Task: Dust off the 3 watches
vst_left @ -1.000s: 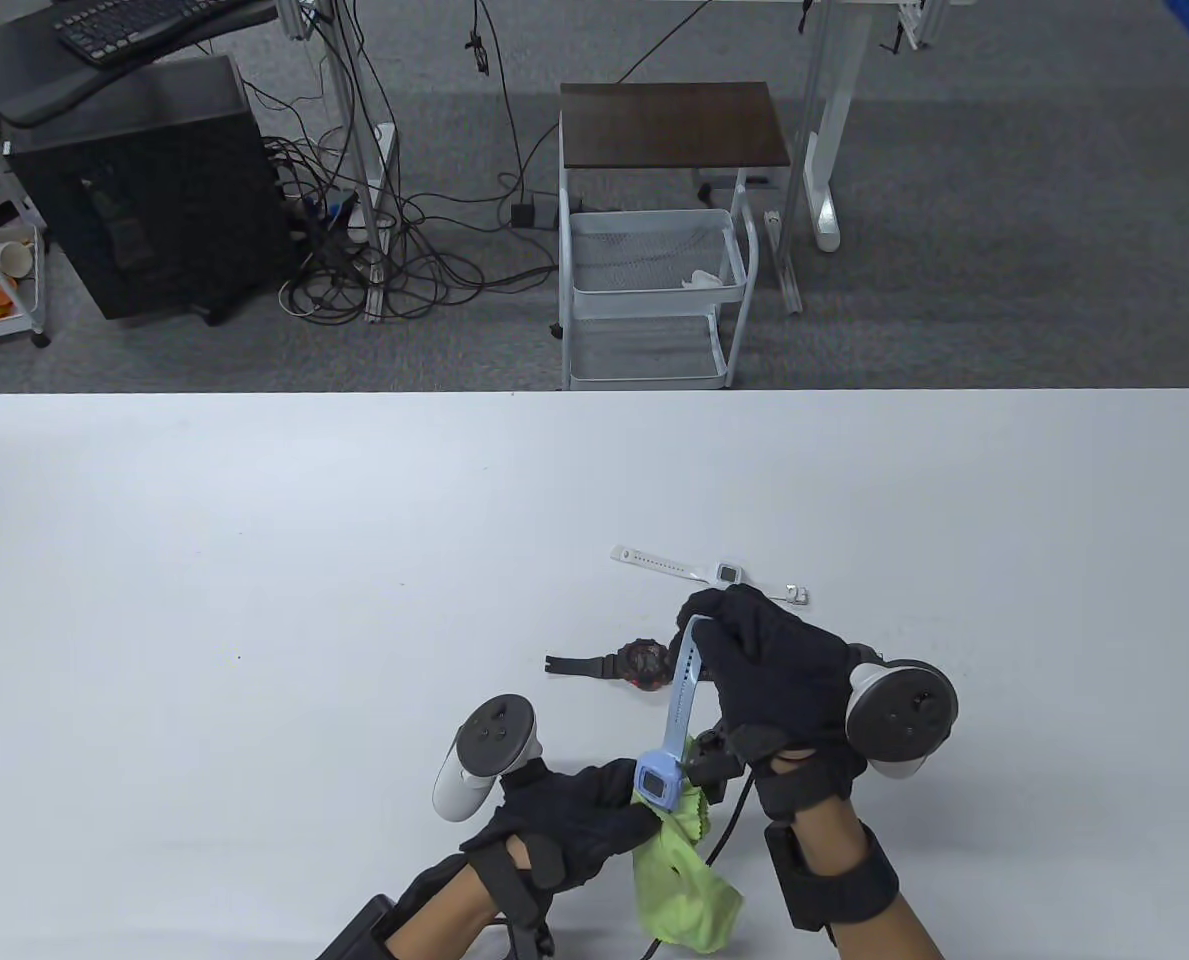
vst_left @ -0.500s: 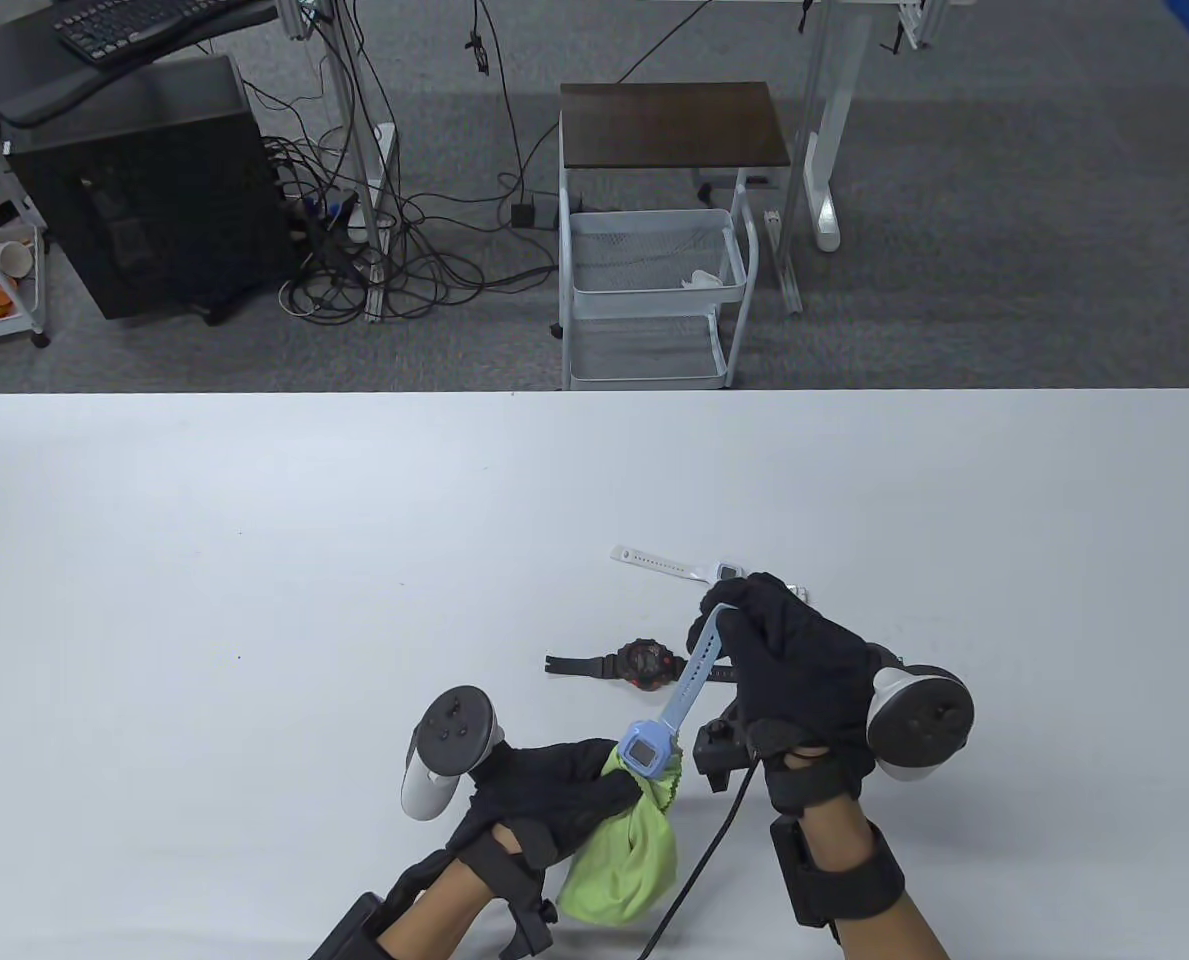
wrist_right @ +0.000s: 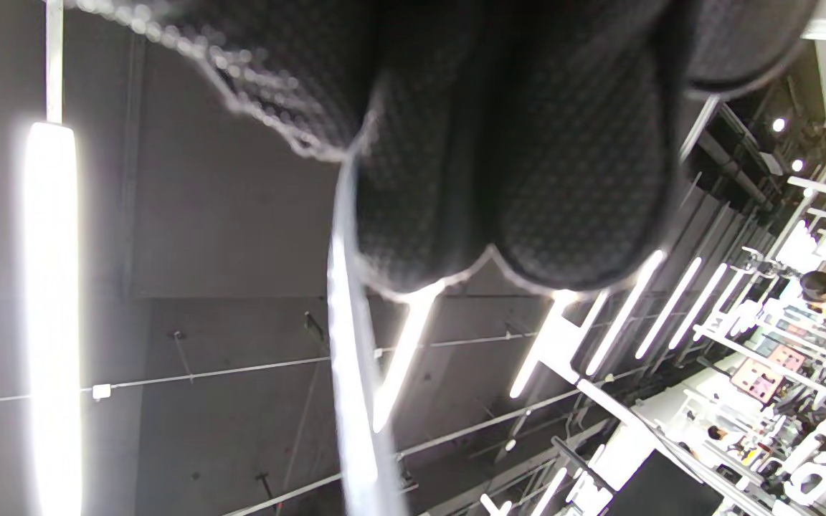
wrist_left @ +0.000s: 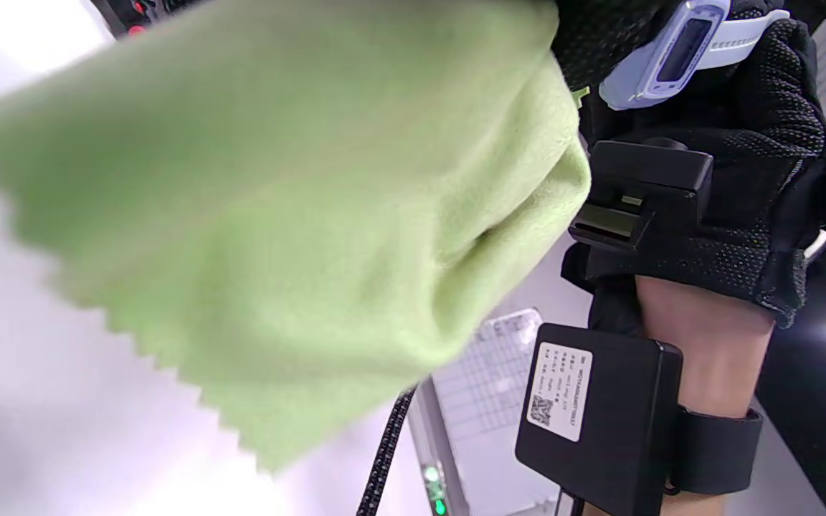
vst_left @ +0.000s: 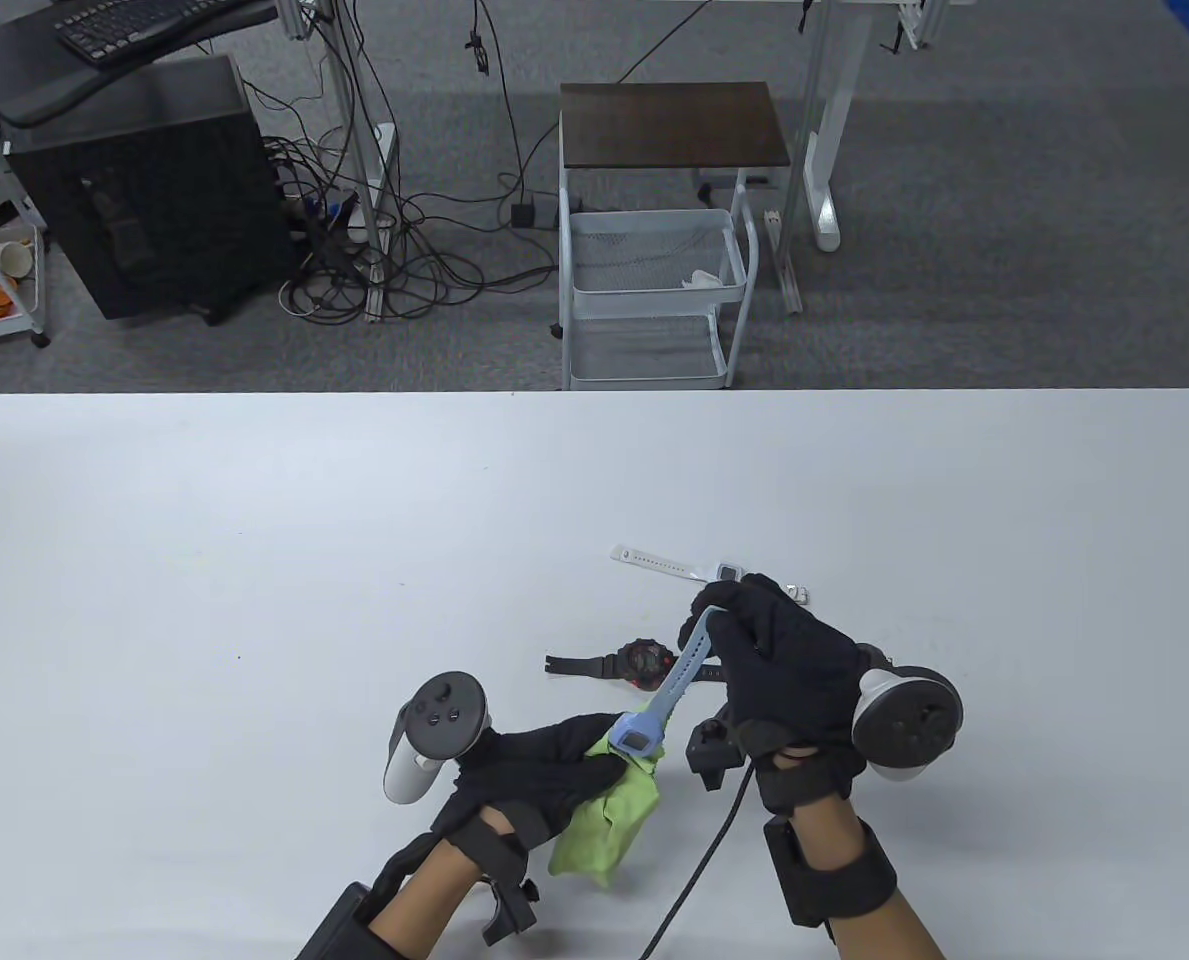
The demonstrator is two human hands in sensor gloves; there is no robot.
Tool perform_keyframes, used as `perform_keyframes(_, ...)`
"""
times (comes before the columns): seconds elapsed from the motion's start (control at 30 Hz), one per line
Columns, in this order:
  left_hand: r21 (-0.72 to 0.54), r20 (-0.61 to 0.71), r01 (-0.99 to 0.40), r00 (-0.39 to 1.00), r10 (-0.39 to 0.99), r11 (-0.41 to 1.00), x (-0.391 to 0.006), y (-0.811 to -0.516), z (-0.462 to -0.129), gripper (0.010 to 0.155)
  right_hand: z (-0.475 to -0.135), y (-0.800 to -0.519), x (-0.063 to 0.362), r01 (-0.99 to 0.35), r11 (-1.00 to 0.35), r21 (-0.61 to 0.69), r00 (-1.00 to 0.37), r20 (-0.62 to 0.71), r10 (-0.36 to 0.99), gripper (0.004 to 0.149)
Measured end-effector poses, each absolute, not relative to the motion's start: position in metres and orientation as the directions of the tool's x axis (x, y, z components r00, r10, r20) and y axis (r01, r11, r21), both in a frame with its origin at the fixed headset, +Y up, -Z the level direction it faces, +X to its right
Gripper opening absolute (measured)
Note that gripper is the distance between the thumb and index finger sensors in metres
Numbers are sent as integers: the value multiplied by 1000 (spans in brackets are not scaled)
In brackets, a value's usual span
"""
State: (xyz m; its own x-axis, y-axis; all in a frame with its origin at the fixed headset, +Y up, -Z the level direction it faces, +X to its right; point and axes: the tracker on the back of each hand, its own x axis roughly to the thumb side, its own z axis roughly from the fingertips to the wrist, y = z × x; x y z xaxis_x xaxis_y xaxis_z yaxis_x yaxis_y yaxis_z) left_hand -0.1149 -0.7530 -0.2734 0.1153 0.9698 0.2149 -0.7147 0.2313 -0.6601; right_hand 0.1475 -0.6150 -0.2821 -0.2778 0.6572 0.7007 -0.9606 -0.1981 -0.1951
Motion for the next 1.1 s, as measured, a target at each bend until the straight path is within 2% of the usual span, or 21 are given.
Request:
perform_keyframes(0.27, -657, 186, -726, 105, 977, 204, -114, -760, -273, 49, -283, -615, 150, -966, -171, -192, -257, 700, 666, 40)
perform_keyframes(0.47, -631, 226, -728, 159, 961, 269, -115, -757, -273, 48, -282, -615, 150, -966, -167, -199, -259, 705, 661, 40)
perform_keyframes(0.77, -638, 210, -724, 163, 964, 261, -116, -758, -275, 47, -282, -615, 150, -967, -154, -202, -253, 710, 657, 39)
perform_keyframes(1.1, -555, 276, -739, 270, 922, 383, -121, -754, -273, 48, -277, -611, 149, -973, -118, -197, -226, 730, 646, 39)
